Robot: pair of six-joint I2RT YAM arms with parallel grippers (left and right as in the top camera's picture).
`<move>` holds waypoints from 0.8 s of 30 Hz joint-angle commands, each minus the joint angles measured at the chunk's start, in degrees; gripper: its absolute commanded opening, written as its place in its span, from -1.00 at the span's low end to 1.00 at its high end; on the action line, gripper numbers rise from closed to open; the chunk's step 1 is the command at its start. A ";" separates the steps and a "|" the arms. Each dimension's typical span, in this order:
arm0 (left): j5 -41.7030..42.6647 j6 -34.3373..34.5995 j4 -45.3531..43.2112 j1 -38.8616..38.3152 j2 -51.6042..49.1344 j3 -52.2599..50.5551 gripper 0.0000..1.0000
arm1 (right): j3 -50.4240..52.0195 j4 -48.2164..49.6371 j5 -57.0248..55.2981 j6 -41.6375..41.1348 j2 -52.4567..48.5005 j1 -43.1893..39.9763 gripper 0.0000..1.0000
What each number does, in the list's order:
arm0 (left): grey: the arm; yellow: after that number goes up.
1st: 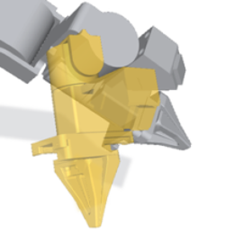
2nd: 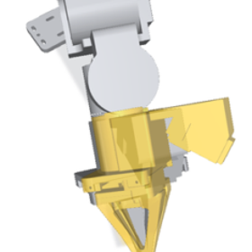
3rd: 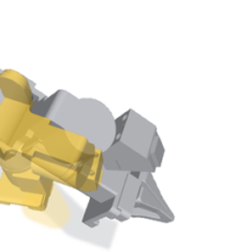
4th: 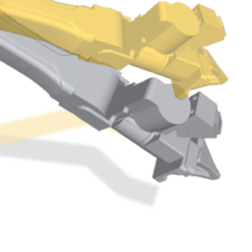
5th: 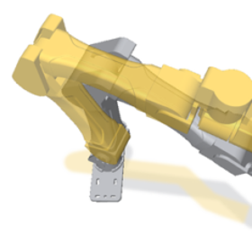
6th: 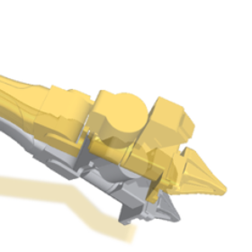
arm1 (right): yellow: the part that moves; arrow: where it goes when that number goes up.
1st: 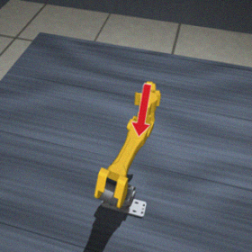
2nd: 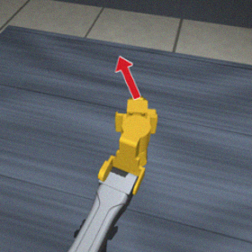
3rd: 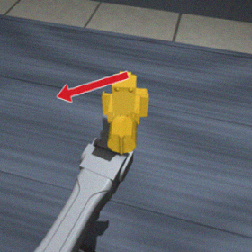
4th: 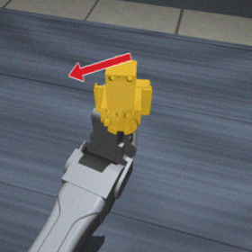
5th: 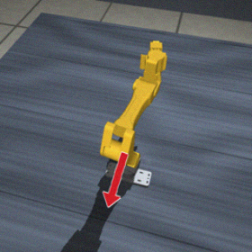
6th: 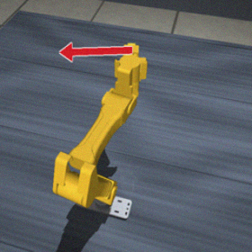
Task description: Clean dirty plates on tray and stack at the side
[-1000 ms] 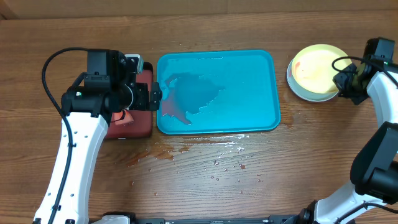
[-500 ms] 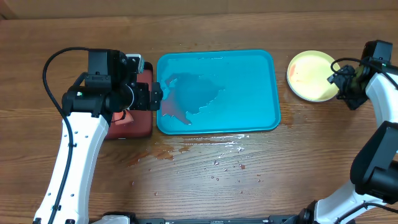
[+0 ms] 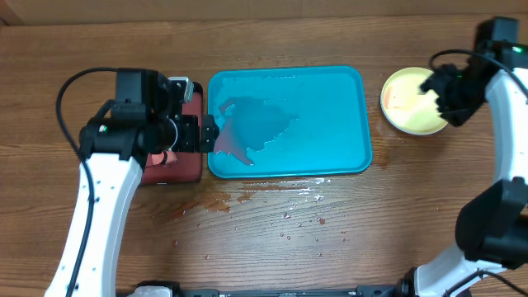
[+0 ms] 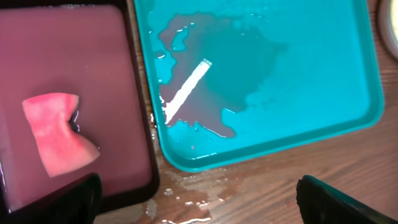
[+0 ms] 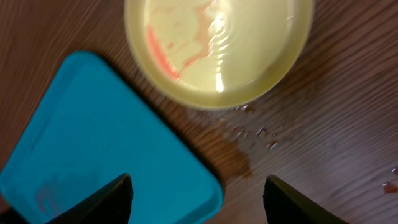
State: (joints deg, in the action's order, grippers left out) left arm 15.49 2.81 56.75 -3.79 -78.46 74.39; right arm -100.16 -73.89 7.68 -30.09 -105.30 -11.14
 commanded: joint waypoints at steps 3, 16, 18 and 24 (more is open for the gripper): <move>1.60 -0.35 2.64 -0.37 12.74 -0.15 1.00 | -2.89 -1.22 0.74 2.08 14.34 6.45 0.38; 9.86 2.56 5.81 -0.37 49.31 -18.51 1.00 | 17.07 -0.39 -13.27 1.55 47.87 33.79 0.20; 9.86 4.66 5.49 -0.37 55.65 -22.47 0.99 | 27.08 4.94 -13.29 0.81 54.82 37.48 0.20; 9.31 6.64 5.53 -0.37 65.81 -26.34 1.00 | 46.29 12.68 -12.55 -1.70 69.55 41.13 0.75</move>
State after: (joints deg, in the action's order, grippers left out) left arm 23.66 7.33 62.81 -3.79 -14.98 48.88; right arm -57.67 -62.78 -4.03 -30.85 -40.14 29.32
